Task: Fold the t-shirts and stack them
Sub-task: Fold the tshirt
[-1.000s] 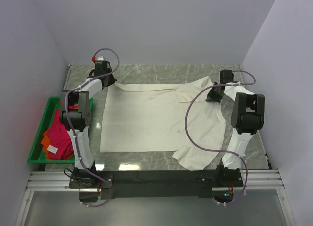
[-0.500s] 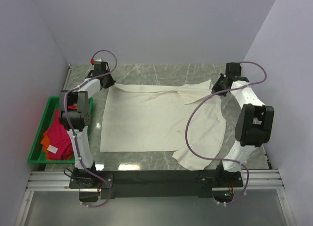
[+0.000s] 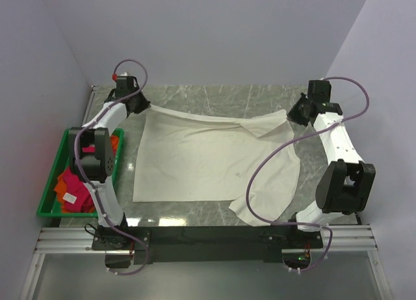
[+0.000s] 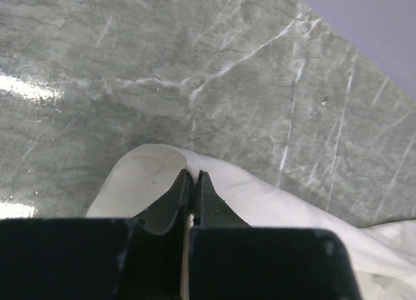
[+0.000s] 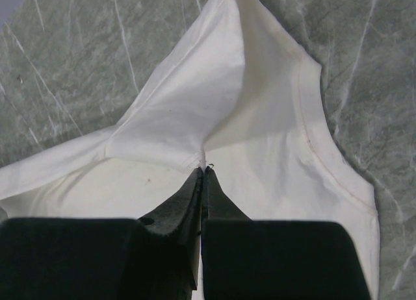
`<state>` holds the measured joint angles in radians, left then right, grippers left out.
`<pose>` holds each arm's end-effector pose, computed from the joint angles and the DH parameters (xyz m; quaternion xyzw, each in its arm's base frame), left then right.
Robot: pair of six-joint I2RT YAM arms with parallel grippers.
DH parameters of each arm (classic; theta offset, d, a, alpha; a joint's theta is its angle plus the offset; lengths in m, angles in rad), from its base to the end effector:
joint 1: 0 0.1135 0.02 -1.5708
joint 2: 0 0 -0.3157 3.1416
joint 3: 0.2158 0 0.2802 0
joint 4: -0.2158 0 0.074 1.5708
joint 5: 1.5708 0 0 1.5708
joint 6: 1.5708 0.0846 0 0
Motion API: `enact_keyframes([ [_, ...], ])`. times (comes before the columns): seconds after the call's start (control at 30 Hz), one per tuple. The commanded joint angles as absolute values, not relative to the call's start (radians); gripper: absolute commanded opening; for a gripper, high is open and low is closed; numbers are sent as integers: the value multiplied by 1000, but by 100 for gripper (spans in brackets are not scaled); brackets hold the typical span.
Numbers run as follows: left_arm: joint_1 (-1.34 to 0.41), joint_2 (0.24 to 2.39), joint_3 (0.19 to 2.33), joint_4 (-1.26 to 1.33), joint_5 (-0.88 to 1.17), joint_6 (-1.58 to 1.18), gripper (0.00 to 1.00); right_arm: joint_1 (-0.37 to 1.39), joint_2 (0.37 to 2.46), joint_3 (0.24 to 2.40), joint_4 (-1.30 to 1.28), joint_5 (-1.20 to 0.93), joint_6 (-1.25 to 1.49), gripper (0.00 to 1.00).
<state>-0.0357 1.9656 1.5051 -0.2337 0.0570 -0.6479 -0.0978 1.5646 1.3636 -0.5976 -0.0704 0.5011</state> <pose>0.5346 -0.0239 0.2357 -0.2612 0.8667 -0.1665 0.3910 0.4074 -0.0340 0.3199 0.2605 0.8885 0.1073 0.3622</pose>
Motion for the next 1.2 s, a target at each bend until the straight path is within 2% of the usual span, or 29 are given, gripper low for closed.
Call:
enact_keyframes([
  [0.0,-28,1870,1479,-229,69,-676,1,-94,1500,1335,-611,-61,509,0],
  [0.37,-2,1826,1559,-238,41,-676,1,-94,1549,1402,-586,-72,532,0],
  [0.73,26,1772,1467,-230,52,-704,1,-92,1546,1437,-612,-81,528,0],
  [1.17,26,1712,1258,-180,68,-735,1,-84,1511,1298,-592,-84,532,0],
])
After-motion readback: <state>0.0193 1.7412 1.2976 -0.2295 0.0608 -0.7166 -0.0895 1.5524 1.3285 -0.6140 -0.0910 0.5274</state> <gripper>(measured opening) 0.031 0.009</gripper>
